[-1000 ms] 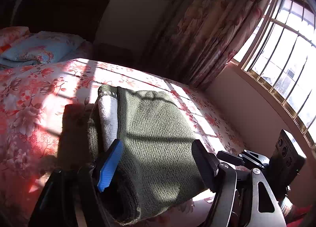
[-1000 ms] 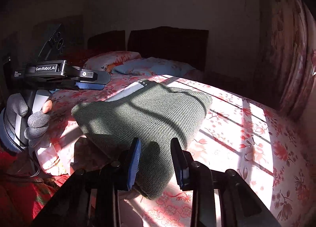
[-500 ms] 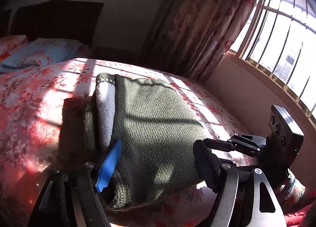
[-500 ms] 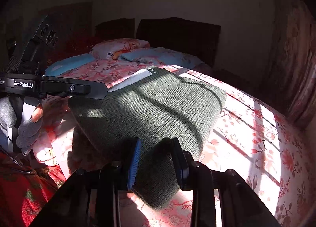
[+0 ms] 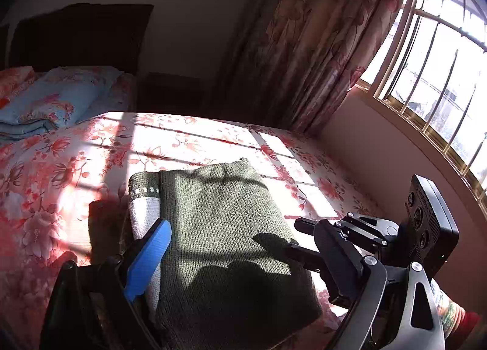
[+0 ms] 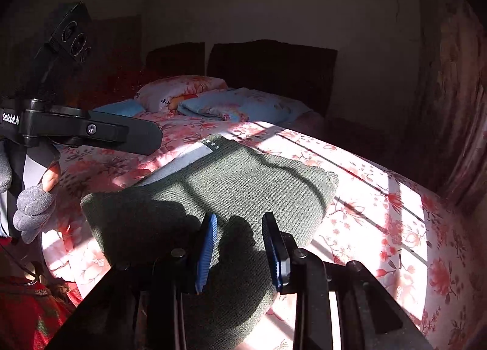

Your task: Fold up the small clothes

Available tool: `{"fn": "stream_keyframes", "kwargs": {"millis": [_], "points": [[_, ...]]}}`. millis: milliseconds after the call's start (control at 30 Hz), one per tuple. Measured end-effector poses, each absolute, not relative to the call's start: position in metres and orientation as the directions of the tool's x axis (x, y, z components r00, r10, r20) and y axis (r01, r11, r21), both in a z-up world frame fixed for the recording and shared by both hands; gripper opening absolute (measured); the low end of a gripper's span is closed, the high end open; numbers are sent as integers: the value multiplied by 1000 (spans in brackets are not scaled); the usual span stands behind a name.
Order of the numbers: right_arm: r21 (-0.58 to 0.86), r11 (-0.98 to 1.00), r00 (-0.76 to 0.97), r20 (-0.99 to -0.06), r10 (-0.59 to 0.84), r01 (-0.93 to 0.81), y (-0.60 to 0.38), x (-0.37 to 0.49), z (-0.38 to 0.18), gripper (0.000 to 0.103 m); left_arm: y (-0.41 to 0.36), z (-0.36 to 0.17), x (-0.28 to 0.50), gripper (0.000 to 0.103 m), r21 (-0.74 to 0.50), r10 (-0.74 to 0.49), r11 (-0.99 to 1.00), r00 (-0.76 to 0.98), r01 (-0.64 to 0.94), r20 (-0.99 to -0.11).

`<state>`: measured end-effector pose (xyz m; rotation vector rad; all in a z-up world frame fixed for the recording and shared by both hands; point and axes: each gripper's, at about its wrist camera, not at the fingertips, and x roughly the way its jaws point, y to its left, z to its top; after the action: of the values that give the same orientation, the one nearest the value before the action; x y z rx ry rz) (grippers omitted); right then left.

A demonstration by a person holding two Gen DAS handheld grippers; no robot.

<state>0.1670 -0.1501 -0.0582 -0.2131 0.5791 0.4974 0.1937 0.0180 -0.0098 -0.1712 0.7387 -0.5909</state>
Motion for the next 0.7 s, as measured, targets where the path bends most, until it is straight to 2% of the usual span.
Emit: {"fn": "stream_keyframes", "kwargs": {"millis": [133, 200, 267, 333, 400, 500, 600, 633, 700], "points": [[44, 883, 703, -587, 401, -467, -164, 208, -58, 31, 11, -13, 251, 103, -403, -548, 836, 589, 372, -594], [124, 874, 651, -619, 439, -471, -171, 220, -73, 31, 14, -35, 272, 103, -428, -538, 842, 574, 328, -617], [130, 871, 650, -616, 445, -474, -177, 218, -88, 31, 20, -65, 288, 103, -426, -500, 864, 552, 268, -668], [164, 859, 643, -598, 478, -486, -183, 216, -89, 31, 34, -79, 290, 103, -477, -523, 844, 567, 244, -636], [149, 869, 645, -614, 456, -473, -182, 220, -82, 31, 42, -77, 288, 103, -515, -549, 823, 571, 242, -610], [87, 888, 682, -608, 406, -452, -177, 235, -69, 31, 38, -79, 287, 103, -499, -535, 834, 567, 237, -626], [120, 895, 692, -593, 412, -430, -176, 261, -64, 31, 36, -78, 285, 103, -482, -524, 842, 574, 241, -629], [126, 895, 682, -605, 411, -428, -174, 270, -68, 31, 36, -78, 285, 103, -481, -522, 843, 576, 240, -629], [109, 907, 619, -698, 361, -406, -168, 295, -90, 31, 37, -77, 286, 103, -480, -521, 844, 575, 239, -631]]}}
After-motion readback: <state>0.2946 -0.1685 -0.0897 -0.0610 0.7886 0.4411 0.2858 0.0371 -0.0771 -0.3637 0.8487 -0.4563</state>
